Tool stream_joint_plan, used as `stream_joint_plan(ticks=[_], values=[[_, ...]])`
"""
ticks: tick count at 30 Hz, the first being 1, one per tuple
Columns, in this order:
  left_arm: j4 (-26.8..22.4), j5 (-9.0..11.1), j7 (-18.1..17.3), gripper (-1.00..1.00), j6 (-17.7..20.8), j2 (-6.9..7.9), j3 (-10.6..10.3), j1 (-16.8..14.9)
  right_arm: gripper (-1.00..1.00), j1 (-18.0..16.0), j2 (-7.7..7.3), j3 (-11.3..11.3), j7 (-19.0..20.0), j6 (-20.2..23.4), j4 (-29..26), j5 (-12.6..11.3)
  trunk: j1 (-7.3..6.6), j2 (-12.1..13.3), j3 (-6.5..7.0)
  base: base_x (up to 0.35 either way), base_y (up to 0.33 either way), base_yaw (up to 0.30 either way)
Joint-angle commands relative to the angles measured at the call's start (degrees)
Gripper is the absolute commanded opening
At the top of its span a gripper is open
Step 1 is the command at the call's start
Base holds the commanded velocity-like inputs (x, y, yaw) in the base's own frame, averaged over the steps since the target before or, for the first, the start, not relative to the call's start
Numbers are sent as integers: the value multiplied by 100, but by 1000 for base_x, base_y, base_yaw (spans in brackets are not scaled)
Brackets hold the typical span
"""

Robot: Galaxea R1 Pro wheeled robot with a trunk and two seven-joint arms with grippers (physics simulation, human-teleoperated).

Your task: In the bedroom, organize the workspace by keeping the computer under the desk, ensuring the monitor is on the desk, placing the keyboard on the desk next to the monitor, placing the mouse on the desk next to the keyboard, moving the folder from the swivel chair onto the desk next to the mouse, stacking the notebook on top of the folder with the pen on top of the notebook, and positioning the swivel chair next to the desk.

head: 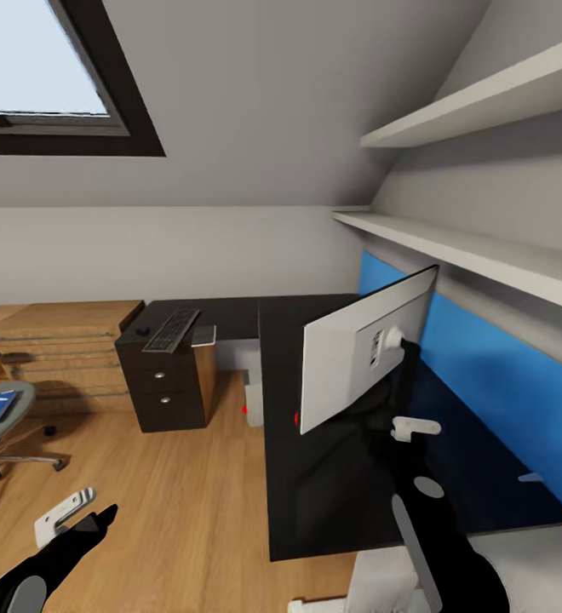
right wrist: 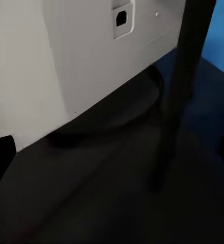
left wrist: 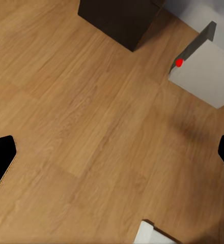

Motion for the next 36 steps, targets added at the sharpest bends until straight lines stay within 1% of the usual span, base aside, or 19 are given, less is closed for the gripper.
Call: stream_joint_plan(ticks=[1, 2, 3, 4, 6, 7, 13, 14, 19, 26, 29, 30, 31, 33, 36], values=[[-5, 62, 46, 100, 23, 0, -8, -4, 100, -4, 5, 51, -42, 30, -11, -29, -1, -7, -8, -165, 274, 0], [-5, 63, 46, 100, 25, 0, -30, -4, 100, -2, 16, 145, -42, 30, -14, -33, -1, -7, -8, -165, 275, 0], [-5, 63, 45, 100, 27, 0, -43, -4, 100, -2, 21, 192, -42, 31, -15, -34, -1, -7, -8, -165, 276, 0], [-5, 64, 45, 100, 32, 0, -86, -4, 100, -1, 30, 307, -42, 31, -23, -37, -1, -7, -8, -167, 276, 0], [-5, 64, 45, 100, 34, 0, -109, -4, 100, -1, 34, 355, -44, 31, -28, -38, -1, -7, -8, -169, 277, 0], [-5, 64, 45, 100, 36, 0, -133, -4, 100, 0, 38, 432, -48, 31, -33, -39, -1, -7, -8, -177, 277, 0], [9, 65, 45, 100, 37, 0, -148, -4, 100, 0, 35, 596, -57, 25, -38, -29, -1, -7, -8, -168, 277, 0], [24, 65, 45, 100, 33, 0, -165, -4, 100, 0, 32, 657, -59, 18, -38, -26, -1, -7, -8, -35, 311, 0], [30, 65, 45, 100, 29, -6, -184, -4, 100, 0, 28, 683, -67, -2, -44, 6, -1, -7, -8, -2, 319, 0], [30, 65, 45, 100, 29, -8, -185, -4, 100, 0, 18, 678, -69, -4, -53, 20, -1, -7, -8, 131, 291, 0], [36, 64, 45, 100, 29, -2, -185, -4, 100, 0, -3, 668, -214, -118, -48, 34, -1, -7, -8, 165, 39, 0], [37, 64, 45, 100, 29, -1, -185, -4, 100, 0, -7, 665, -325, -181, -47, 33, -1, -7, -8, 83, 20, 0], [39, 65, 45, 100, 29, 3, -183, -4, 100, 0, -10, 668, -532, -277, -42, 32, -1, -7, -8, 43, 10, 0], [51, 65, 45, 100, 27, 6, -180, -4, 100, 0, -11, 669, -741, -383, -31, 32, -1, -7, -8, 28, 7, 0], [67, 65, 45, 100, 24, 7, -178, -4, 100, 0, -12, 669, -902, -506, -23, 31, -1, -7, -8, 14, 3, 0]])
